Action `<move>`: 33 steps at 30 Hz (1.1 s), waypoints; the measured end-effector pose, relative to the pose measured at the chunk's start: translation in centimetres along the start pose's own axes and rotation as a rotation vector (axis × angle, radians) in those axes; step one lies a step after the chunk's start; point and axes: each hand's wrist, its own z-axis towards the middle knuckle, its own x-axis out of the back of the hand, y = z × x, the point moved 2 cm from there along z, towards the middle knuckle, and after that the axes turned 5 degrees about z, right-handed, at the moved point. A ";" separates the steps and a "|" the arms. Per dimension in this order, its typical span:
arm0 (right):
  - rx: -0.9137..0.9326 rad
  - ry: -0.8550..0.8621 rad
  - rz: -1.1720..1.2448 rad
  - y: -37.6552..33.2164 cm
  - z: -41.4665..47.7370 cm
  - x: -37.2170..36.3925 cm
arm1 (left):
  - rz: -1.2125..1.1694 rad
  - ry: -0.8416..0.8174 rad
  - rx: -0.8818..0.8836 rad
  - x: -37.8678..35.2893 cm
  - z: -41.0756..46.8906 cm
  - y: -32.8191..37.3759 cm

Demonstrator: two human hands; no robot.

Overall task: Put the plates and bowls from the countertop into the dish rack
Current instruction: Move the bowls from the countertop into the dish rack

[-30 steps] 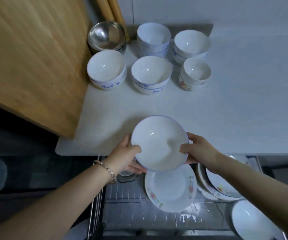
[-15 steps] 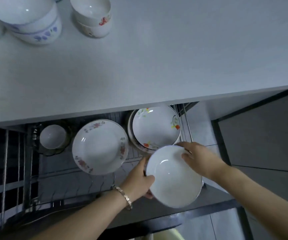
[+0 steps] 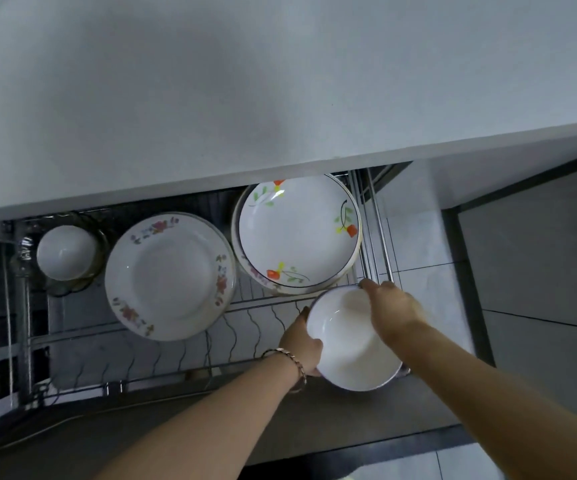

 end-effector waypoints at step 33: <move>0.396 0.107 0.386 -29.0 -4.3 18.4 | 0.005 0.675 -0.390 32.7 -14.8 5.7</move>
